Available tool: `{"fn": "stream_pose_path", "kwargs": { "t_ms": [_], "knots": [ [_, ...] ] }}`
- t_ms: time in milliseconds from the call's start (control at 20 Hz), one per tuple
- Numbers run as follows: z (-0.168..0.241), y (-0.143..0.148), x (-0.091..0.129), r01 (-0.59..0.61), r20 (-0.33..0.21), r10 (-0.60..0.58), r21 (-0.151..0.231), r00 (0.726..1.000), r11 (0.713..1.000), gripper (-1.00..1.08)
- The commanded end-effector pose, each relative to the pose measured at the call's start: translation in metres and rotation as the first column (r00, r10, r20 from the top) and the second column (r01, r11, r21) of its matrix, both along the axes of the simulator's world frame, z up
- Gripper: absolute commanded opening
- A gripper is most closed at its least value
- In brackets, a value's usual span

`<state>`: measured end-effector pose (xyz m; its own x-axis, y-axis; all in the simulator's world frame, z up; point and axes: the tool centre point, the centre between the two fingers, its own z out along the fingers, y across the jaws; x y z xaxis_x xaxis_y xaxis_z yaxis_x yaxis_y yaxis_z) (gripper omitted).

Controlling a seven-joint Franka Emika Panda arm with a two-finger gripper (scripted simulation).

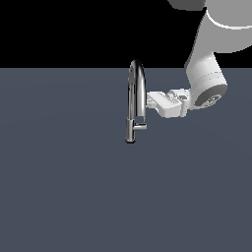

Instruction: Turn on the faucet by rotating a designated handle.

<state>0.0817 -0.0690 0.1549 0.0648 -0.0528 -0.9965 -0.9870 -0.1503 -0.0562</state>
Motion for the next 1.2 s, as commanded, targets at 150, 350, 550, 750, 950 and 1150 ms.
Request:
{"fn": "stream_pose_path", "kwargs": {
  "t_ms": [150,350,550,750,950,1150],
  "knots": [
    [-0.022,0.002,0.004,0.05,-0.051,-0.048,0.046,0.998,0.998,-1.0],
    [-0.028,0.003,0.004,0.063,-0.064,-0.06,0.056,0.996,0.996,-1.0],
    [-0.026,0.003,0.004,0.06,-0.06,-0.056,0.053,0.997,0.997,-1.0],
    [-0.026,0.003,0.004,0.06,-0.06,-0.056,0.053,0.997,0.997,-1.0],
    [-0.024,0.003,-0.003,0.06,-0.06,-0.056,0.053,0.997,0.997,-1.0],
    [-0.022,0.002,-0.011,0.06,-0.06,-0.056,0.053,0.997,0.997,-1.0]
  ]
}}
